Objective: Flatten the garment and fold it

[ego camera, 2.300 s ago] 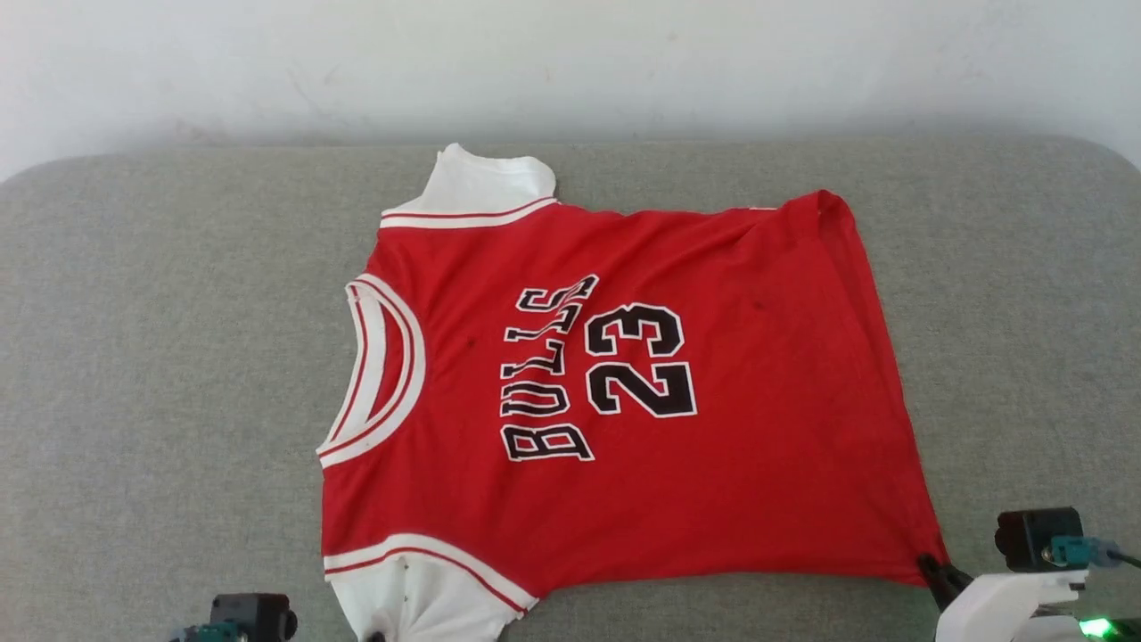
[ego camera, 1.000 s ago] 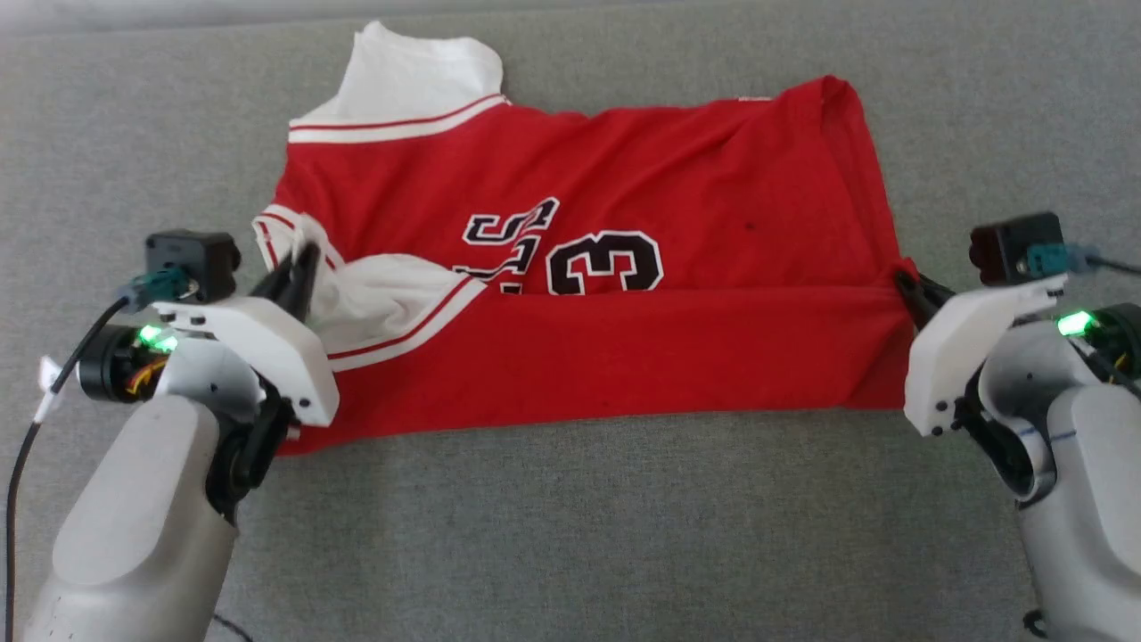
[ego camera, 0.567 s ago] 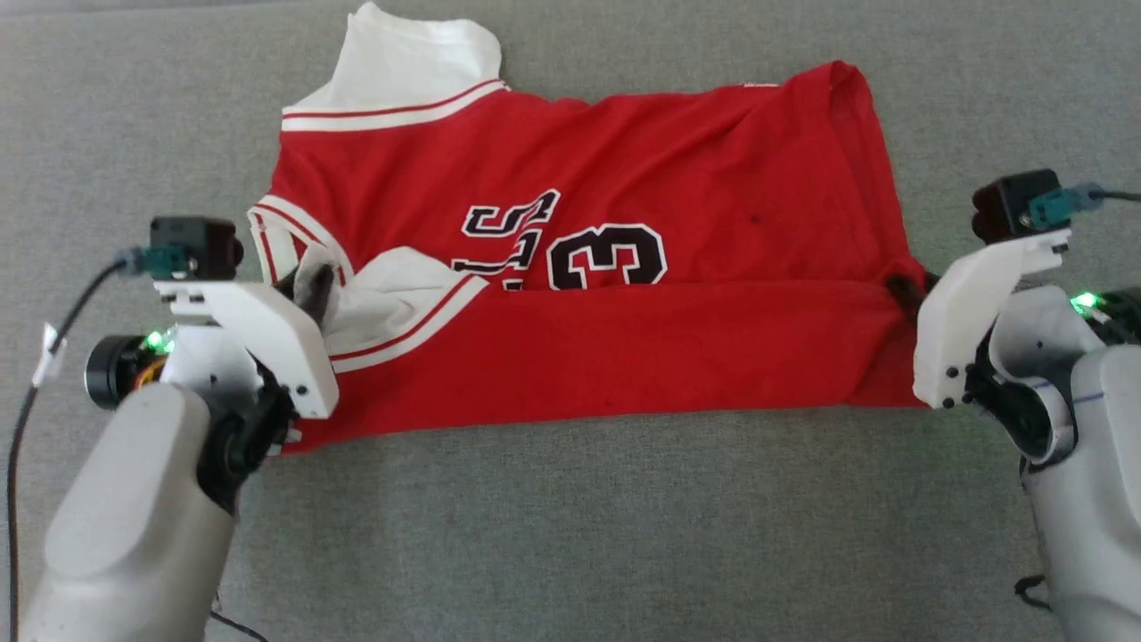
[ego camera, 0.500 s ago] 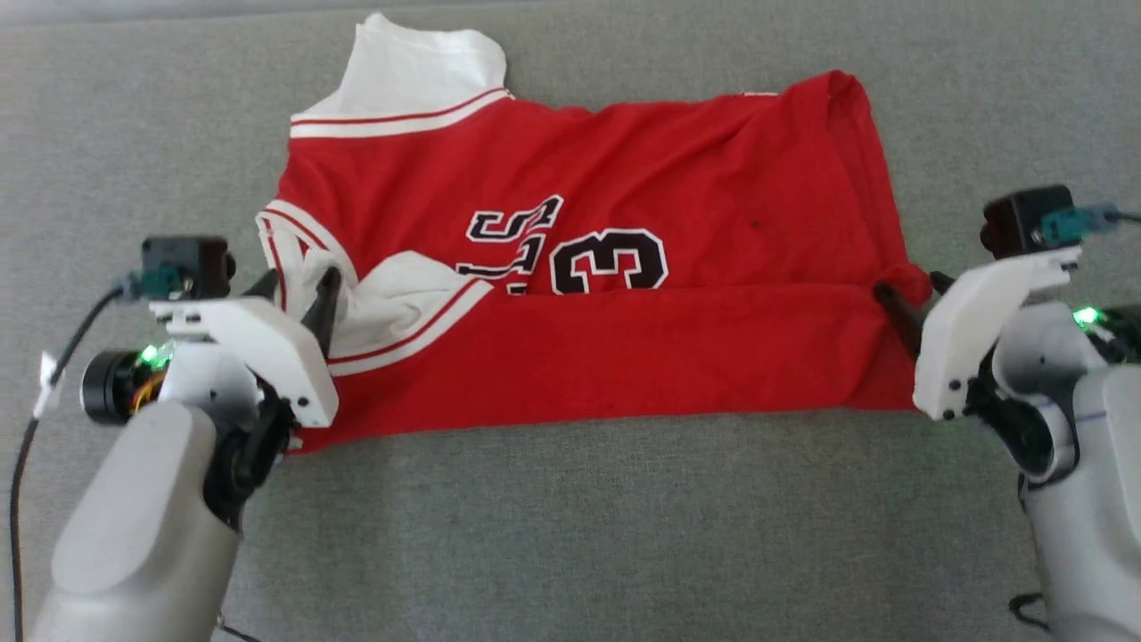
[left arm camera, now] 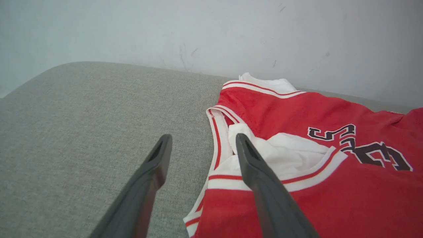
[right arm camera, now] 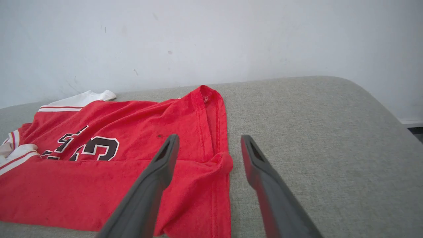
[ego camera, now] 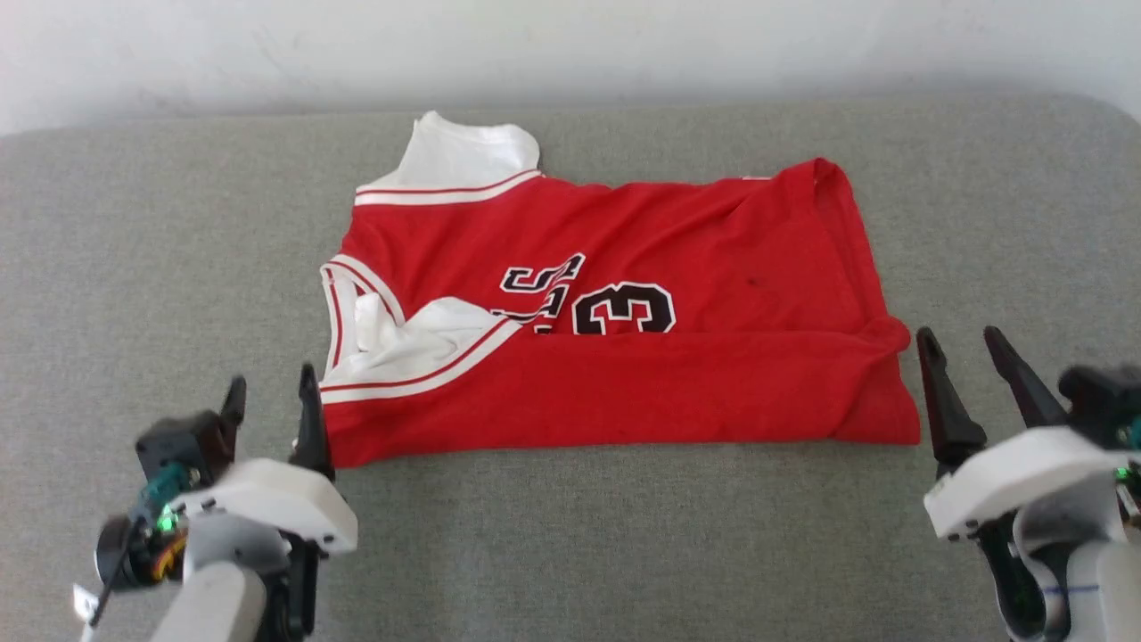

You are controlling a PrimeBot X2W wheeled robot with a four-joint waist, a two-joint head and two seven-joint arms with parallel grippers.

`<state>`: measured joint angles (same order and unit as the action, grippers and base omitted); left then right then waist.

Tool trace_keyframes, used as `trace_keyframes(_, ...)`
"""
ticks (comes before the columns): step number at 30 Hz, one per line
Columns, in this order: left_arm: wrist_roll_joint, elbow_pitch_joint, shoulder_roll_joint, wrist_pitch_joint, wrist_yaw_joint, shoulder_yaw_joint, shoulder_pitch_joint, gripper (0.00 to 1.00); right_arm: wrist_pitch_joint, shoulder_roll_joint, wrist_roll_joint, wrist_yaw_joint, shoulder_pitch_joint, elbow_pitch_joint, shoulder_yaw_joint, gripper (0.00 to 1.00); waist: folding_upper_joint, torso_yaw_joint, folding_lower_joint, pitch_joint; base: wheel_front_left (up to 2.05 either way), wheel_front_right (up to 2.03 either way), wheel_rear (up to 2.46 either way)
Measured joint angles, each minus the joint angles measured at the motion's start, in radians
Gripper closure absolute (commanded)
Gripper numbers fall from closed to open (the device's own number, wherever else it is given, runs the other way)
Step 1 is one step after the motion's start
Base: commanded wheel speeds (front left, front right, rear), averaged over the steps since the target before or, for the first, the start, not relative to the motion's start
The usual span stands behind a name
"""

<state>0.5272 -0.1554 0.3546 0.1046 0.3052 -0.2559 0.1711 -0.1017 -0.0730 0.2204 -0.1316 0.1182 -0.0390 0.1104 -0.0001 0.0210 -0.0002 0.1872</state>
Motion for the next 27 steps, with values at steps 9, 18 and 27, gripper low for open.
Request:
trace_keyframes(9, 0.066, -0.031, -0.04, -0.12, 0.075, 0.021, -0.068, 0.0, 0.238, 0.018, -0.051, 0.0, -0.068, 0.025, -0.002, 0.0, 0.0, -0.024, 0.0001, -0.031, 0.0, 0.0, 0.0)
trace_keyframes(18, 0.145, -0.056, -0.018, -0.331, 0.145, 0.053, -0.063, 0.0, 0.27, 0.019, -0.054, 0.0, -0.068, 0.008, -0.046, 0.0, 0.0, -0.076, 0.0002, -0.017, 0.0, 0.0, 0.0)
trace_keyframes(27, 0.188, -0.001, 0.004, -0.411, 0.105, 0.037, -0.063, 1.0, 0.269, 0.019, -0.072, 0.0, -0.066, -0.01, -0.055, 0.0, 0.0001, -0.094, 0.0003, -0.014, 0.0, 0.0, 0.0)
